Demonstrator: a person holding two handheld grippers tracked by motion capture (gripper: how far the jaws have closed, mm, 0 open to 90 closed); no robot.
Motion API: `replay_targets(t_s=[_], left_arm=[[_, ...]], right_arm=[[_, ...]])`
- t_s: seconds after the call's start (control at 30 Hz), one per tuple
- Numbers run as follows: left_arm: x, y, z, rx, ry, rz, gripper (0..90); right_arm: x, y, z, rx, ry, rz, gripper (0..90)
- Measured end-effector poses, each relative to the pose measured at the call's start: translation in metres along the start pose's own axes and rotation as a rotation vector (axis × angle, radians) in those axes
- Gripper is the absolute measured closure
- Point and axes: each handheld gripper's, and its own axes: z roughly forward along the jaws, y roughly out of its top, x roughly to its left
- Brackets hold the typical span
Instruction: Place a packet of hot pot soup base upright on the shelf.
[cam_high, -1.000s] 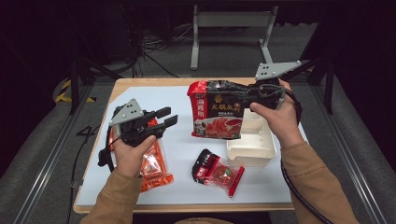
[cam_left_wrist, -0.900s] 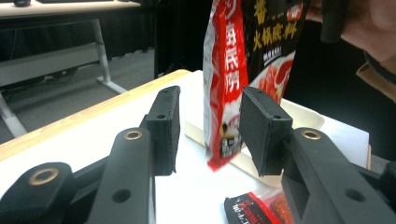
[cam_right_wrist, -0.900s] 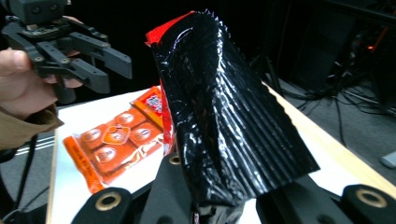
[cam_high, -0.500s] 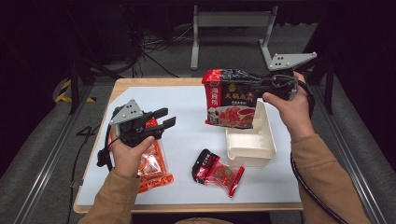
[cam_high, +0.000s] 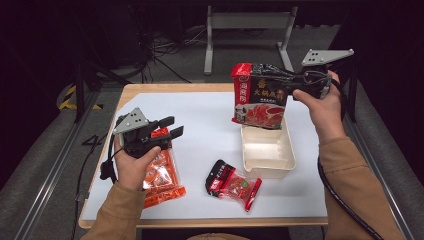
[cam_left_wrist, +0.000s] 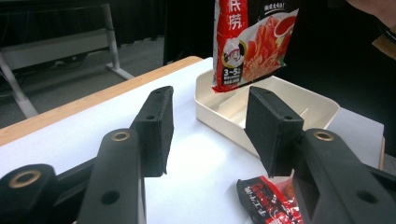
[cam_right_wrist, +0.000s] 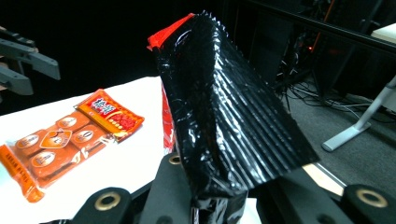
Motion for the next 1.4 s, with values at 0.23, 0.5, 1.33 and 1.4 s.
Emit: replay_targets(t_s=[0.23, 0.5, 1.33, 1.4], left_arm=[[0.002, -0.001, -0.001, 0.004, 0.004, -0.004, 52.1], [0.003, -0.001, -0.002, 0.004, 0.007, -0.008, 52.1], [0.007, -0.003, -0.002, 0.005, 0.015, -0.019, 51.6], [0.007, -0.003, -0.002, 0.004, 0.016, -0.020, 51.5]], right_arm=[[-0.014, -0.008, -0.001, -0.021, -0.020, 0.009, 79.7], [-0.025, -0.016, 0.003, -0.021, -0.040, -0.038, 79.7], [-0.047, -0.058, 0.022, -0.027, -0.028, -0.009, 79.4], [-0.048, -0.060, 0.023, -0.034, -0.031, -0.009, 79.4]])
